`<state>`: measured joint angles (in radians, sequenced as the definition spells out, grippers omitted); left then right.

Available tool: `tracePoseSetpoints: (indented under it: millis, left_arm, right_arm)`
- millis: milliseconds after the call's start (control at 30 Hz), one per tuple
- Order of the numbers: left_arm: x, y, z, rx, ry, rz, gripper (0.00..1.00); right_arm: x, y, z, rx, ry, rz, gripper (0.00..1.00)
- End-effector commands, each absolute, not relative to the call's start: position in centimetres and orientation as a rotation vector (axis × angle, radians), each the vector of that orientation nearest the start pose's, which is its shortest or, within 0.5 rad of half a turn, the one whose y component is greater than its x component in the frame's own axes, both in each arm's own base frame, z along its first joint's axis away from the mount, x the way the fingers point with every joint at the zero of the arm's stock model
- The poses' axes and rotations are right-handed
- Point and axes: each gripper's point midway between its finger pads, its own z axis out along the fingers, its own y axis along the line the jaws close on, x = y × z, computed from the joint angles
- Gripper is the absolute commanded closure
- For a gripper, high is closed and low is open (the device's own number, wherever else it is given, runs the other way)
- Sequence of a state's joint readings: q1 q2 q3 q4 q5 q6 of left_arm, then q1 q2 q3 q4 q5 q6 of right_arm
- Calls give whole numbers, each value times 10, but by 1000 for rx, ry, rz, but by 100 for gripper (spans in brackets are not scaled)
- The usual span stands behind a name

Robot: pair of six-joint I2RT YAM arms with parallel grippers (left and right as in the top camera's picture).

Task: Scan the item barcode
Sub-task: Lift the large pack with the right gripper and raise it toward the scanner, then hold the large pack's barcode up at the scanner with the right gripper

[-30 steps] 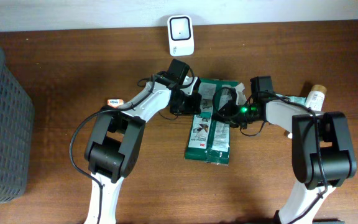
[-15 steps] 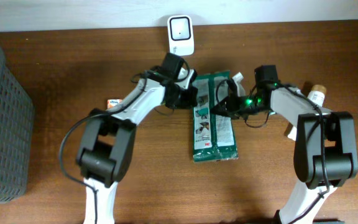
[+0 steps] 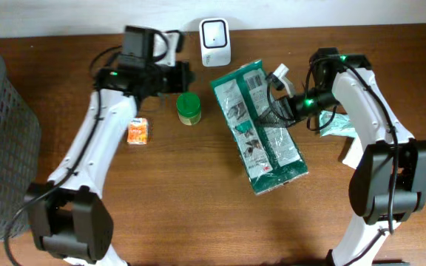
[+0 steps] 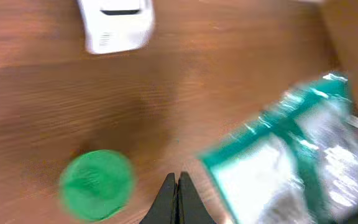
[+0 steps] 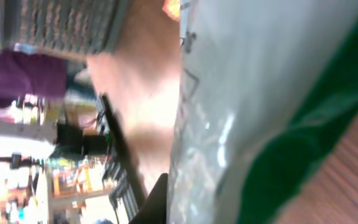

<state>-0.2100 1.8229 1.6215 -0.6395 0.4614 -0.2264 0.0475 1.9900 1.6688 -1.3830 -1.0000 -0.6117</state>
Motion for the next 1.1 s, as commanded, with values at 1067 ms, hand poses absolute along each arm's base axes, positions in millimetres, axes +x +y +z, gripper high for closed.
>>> tracePoseSetpoints:
  millis: [1067]
  left_arm:
    - [482,-4,182,-259,2500,-123,100]
  right_arm:
    - [289,238,368,-1118,1859,1468,96]
